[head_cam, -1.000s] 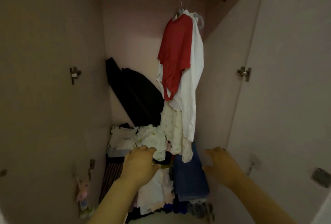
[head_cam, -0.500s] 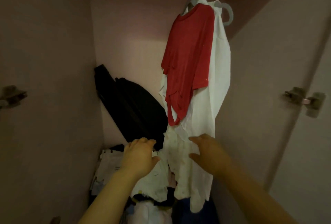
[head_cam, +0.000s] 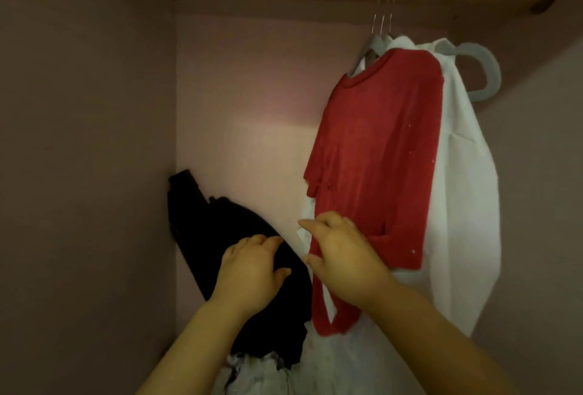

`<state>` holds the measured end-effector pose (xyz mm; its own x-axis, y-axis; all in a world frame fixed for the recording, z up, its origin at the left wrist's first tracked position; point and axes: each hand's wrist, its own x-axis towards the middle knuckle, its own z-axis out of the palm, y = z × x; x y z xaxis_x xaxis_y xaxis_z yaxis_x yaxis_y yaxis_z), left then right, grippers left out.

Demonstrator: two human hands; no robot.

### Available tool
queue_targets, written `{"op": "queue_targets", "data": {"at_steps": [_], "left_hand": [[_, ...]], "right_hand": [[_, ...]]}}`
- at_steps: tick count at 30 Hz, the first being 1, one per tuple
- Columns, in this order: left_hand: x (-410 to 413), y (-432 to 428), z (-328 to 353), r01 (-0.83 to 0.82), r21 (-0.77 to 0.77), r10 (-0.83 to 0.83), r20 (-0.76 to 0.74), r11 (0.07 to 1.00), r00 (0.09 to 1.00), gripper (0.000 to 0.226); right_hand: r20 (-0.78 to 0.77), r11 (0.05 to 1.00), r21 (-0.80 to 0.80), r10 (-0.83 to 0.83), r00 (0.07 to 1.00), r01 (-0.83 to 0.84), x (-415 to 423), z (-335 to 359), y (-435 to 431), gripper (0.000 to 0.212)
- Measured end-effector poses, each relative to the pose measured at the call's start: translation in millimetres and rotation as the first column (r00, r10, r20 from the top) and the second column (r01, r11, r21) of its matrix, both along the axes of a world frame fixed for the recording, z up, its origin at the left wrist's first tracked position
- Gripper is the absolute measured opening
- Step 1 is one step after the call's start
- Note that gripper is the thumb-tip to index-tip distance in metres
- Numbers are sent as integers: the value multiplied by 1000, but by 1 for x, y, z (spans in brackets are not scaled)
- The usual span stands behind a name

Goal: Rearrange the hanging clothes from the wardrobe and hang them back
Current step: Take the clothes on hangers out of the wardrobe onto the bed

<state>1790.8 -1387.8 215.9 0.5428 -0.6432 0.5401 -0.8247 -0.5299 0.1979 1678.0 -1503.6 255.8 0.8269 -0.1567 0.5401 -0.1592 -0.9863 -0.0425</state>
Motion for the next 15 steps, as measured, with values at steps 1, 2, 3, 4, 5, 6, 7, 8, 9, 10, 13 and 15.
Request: {"op": "queue_targets", "data": {"at_steps": [1,2,3,4,5,6,7,8,9,10,13,15], "left_hand": [[9,-8,8,20,-32,-20,17,999,1000,58],[18,-17,16,43,-63,-41,33,997,999,58],[27,-25,26,69,-94,-65,47,993,997,59],[36,-34,36,97,-124,-90,61,988,994,59],[44,-42,46,126,-151,-115,77,981,990,60],[52,-50,58,157,-178,-143,90,971,986,61],[58,-58,69,192,-208,-174,102,959,979,61],[65,-66,79,228,-236,-204,120,945,971,60],[70,-73,90,263,-261,-233,142,929,962,60],[74,-80,102,296,-286,-259,160,911,952,60],[81,-97,133,379,-364,-326,199,851,924,59],[78,-105,149,407,-398,-344,221,822,912,59]], "right_hand": [[28,999,-41,-8,1000,9,8,11,-3,58],[61,996,-83,-26,998,31,16,23,-6,58],[101,991,-120,-52,994,64,24,36,-9,58],[147,983,-153,-81,986,104,31,51,-13,58],[196,972,-184,-112,974,149,39,67,-18,57],[243,955,-219,-143,960,198,46,84,-22,57],[288,932,-262,-173,942,251,52,101,-27,56],[337,902,-305,-200,920,307,57,118,-33,55],[385,871,-335,-223,895,361,61,134,-38,54],[426,844,-350,-243,871,406,64,149,-44,53],[507,784,-364,-287,813,503,67,185,-63,52],[545,753,-374,-295,785,542,61,201,-76,51]]}}
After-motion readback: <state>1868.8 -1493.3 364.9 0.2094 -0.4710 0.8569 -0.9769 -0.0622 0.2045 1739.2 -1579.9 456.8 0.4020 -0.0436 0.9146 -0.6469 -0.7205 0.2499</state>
